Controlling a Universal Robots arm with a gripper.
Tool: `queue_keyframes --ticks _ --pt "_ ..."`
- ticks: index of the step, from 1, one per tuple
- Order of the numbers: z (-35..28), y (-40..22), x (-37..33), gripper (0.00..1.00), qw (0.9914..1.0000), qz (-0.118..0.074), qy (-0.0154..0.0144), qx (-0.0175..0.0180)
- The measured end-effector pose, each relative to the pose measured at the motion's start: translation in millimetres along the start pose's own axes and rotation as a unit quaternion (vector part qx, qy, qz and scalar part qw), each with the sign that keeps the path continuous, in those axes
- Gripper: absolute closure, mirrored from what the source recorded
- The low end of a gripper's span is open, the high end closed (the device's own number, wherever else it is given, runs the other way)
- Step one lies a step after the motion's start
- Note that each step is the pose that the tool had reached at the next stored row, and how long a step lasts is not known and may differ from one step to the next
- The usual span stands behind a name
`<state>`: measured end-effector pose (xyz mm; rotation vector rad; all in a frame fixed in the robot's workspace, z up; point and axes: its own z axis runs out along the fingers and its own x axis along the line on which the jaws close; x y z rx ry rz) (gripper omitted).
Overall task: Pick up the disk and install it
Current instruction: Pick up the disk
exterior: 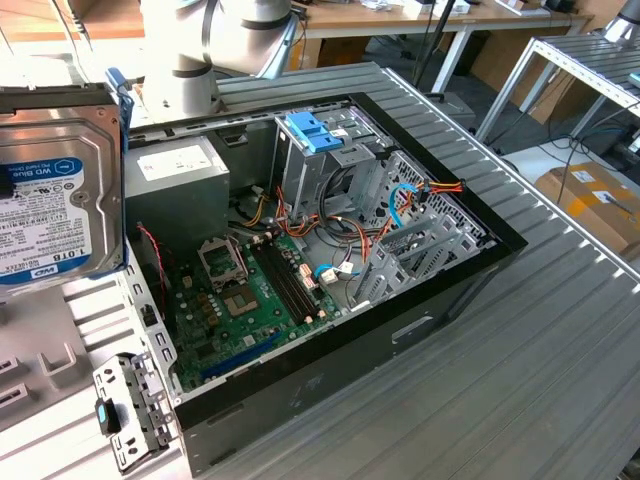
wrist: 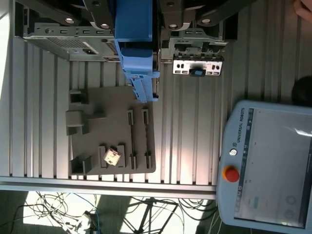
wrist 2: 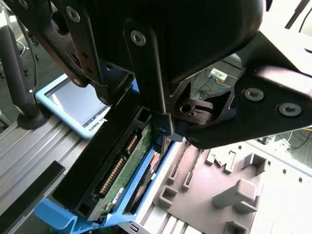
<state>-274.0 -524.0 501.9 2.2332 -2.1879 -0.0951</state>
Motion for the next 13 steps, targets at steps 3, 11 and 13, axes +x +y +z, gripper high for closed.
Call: queue_keyframes --ticks 3,11,13 --pt "0.1 -0.3 2.0 0.64 1.00000 0.000 0.0000 0.0000" --pt "0.2 -1.5 7.3 0.64 1.00000 0.000 0.0000 0.0000" --pt "0.1 -1.5 7.5 0.64 1.00000 0.000 0.0000 0.0000"
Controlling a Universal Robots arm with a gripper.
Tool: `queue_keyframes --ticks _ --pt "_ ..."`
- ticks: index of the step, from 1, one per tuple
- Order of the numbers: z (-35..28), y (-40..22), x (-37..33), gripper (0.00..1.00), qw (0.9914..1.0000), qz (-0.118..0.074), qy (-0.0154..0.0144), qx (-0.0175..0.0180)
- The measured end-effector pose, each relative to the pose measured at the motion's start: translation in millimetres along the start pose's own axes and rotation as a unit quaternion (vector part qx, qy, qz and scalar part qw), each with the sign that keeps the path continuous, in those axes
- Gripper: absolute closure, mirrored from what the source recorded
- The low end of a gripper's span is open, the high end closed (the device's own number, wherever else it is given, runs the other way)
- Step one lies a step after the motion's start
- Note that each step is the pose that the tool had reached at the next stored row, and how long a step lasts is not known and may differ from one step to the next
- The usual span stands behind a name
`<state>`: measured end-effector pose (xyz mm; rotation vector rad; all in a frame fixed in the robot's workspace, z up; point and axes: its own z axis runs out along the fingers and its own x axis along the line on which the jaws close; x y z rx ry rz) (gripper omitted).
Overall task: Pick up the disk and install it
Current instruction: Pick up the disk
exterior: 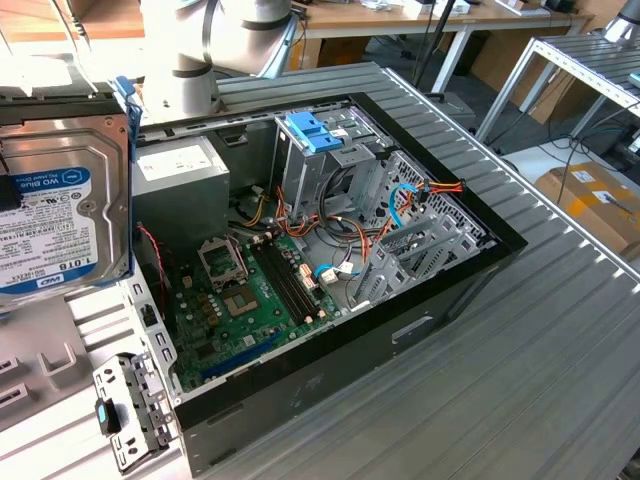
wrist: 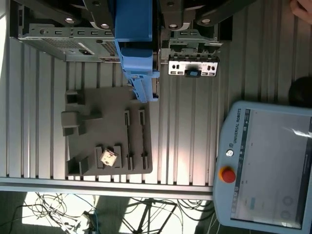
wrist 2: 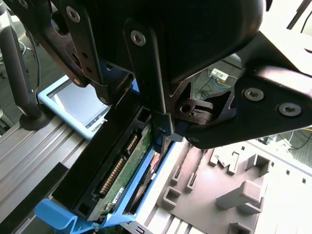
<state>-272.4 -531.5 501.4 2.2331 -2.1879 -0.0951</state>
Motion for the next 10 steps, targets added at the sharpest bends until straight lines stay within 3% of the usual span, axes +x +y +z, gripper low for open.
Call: queue_keyframes --ticks 7,10 --pt "0.0 -0.5 0.6 0.64 1.00000 0.000 0.0000 0.0000" --pt "-0.3 -5.1 2.5 0.64 1.00000 0.000 0.0000 0.0000"
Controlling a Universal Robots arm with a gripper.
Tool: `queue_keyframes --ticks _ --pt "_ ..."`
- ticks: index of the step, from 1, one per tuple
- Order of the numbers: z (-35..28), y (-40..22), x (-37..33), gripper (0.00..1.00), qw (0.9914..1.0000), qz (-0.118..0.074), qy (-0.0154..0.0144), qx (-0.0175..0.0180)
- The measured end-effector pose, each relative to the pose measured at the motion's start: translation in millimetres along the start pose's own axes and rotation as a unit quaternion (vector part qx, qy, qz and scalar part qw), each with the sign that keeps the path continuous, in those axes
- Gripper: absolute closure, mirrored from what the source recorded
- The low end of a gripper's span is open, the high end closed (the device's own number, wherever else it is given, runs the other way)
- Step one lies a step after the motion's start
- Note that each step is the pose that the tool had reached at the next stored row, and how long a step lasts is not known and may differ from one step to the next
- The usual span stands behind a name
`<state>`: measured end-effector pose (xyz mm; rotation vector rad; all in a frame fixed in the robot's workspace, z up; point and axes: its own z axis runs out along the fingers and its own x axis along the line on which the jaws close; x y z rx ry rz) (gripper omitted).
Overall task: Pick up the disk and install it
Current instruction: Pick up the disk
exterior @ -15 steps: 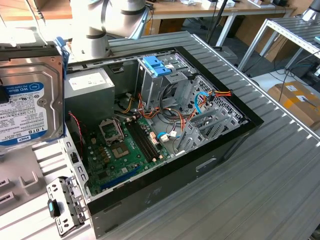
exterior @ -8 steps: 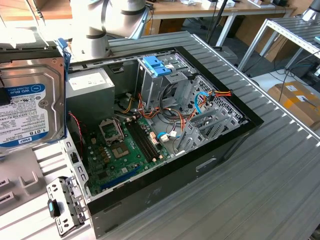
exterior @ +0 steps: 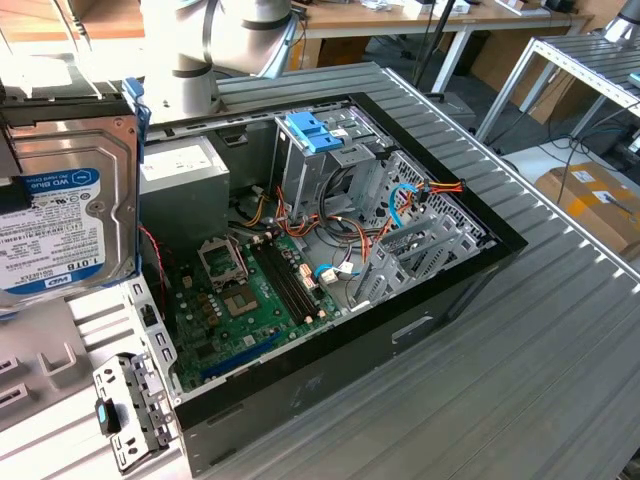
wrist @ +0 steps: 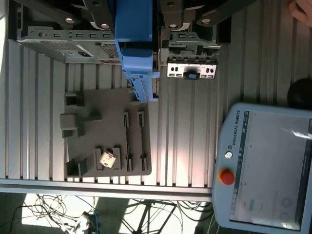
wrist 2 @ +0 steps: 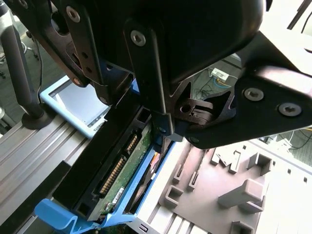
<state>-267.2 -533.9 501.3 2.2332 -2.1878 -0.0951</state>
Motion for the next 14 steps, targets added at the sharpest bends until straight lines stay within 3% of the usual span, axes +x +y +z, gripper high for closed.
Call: queue_keyframes --ticks 14 --pt "0.0 -9.0 6.1 0.64 1.00000 0.000 0.0000 0.0000"
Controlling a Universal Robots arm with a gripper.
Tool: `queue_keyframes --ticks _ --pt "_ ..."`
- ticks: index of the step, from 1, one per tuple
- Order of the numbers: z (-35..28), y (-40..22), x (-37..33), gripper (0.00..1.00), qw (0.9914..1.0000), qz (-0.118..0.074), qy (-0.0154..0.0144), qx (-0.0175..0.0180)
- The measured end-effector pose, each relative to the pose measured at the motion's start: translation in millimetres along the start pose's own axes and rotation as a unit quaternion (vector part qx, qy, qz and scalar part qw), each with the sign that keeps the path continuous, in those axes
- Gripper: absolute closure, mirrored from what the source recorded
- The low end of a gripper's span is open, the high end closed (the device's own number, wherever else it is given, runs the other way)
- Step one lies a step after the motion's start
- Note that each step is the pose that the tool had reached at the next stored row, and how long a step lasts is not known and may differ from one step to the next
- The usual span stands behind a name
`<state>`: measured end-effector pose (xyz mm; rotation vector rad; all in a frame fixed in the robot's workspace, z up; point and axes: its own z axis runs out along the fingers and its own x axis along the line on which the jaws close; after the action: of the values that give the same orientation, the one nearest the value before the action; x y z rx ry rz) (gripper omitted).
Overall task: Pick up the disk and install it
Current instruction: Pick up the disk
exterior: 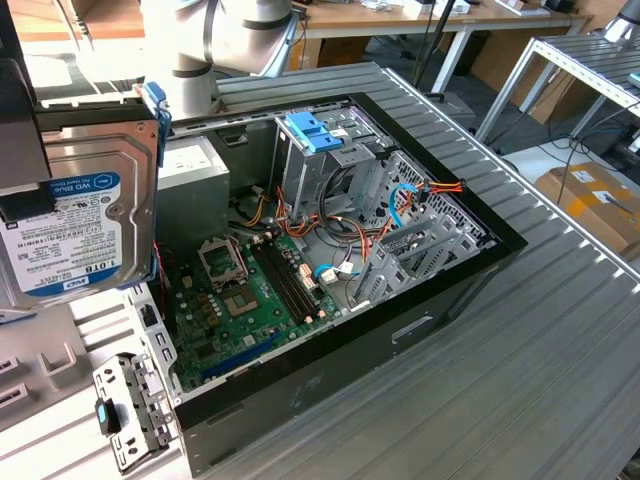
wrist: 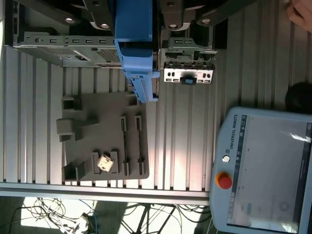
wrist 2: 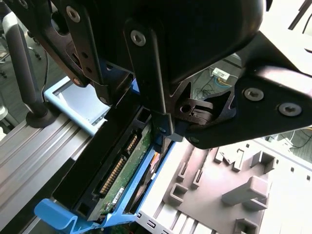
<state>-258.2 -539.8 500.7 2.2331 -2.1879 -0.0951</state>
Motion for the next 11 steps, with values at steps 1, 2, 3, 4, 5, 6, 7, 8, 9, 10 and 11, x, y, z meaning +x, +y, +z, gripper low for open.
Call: queue_keyframes --ticks 1,2,3,4,5,6,7,8,9,10,11 --pt "0.0 -0.4 0.3 0.64 1.00000 0.000 0.0000 0.0000" --pt "0.0 -0.9 0.8 0.64 1.00000 0.000 0.0000 0.0000" --pt "0.1 -1.3 1.1 0.64 1.00000 0.000 0.0000 0.0000" --pt "0.1 -2.0 1.7 0.64 1.00000 0.000 0.0000 0.0000" --pt "0.1 -2.8 2.2 0.64 1.00000 0.000 0.0000 0.0000" --pt "0.1 -3.9 2.8 0.64 1.00000 0.000 0.0000 0.0000" --pt "0.0 -4.9 3.3 0.64 1.00000 0.000 0.0000 0.0000" --pt "0.1 -6.0 3.8 0.64 1.00000 0.000 0.0000 0.0000" --pt "0.2 -7.0 4.3 0.64 1.00000 0.000 0.0000 0.0000" --pt "0.2 -8.0 4.7 0.64 1.00000 0.000 0.0000 0.0000" --pt "0.2 -8.5 4.9 0.64 1.00000 0.000 0.0000 0.0000"
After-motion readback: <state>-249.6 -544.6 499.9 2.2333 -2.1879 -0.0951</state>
